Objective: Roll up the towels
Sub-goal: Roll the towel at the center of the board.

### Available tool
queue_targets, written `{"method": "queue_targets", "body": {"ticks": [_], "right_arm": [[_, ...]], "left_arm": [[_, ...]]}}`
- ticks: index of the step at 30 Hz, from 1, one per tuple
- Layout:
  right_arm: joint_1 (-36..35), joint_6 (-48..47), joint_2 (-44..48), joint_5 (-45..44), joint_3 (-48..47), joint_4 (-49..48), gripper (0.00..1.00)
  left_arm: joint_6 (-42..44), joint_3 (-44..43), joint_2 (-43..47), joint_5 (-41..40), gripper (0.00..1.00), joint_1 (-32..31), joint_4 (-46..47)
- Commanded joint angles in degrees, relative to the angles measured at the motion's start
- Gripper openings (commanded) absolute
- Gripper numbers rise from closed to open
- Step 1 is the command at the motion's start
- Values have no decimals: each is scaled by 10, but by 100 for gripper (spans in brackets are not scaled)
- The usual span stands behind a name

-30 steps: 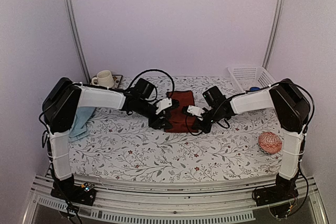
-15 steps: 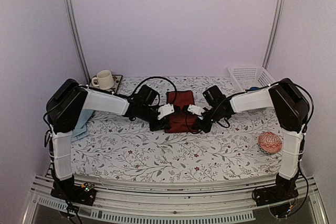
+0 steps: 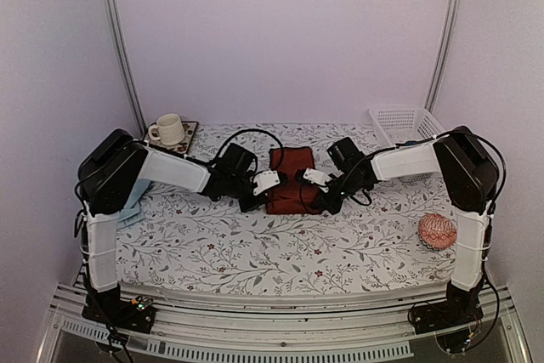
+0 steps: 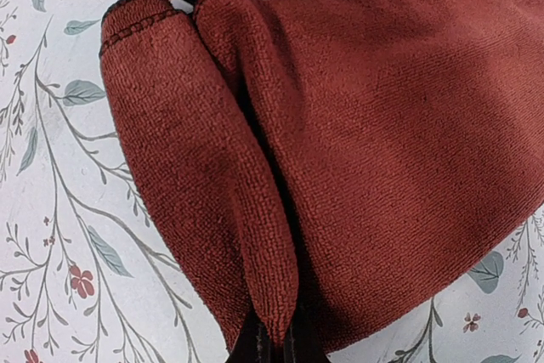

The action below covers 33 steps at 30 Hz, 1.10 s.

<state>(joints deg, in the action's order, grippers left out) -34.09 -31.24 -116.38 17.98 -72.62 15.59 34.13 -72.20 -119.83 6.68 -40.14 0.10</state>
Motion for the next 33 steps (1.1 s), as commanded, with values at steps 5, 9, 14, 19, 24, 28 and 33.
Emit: {"method": "queue_targets", "body": {"ticks": [5,9,14,19,24,28,33], "right_arm": [[14,11,-37,-15,-8,39,2],[15,13,-41,-7,-15,47,2],[18,21,-47,3,-26,55,3],[24,26,-55,8,-37,63,2],[31,27,-55,12,-40,64,2],[32,29,-56,15,-41,64,2],[33,29,-60,15,-46,67,3]], "left_arm": [[16,57,49,-42,39,9,53],[41,97,101,14,43,15,63],[103,162,141,76,45,10,86],[143,224,163,67,44,-15,152],[154,222,123,7,44,-46,205],[160,212,110,-11,46,-54,230],[179,198,99,1,50,-59,219]]}}
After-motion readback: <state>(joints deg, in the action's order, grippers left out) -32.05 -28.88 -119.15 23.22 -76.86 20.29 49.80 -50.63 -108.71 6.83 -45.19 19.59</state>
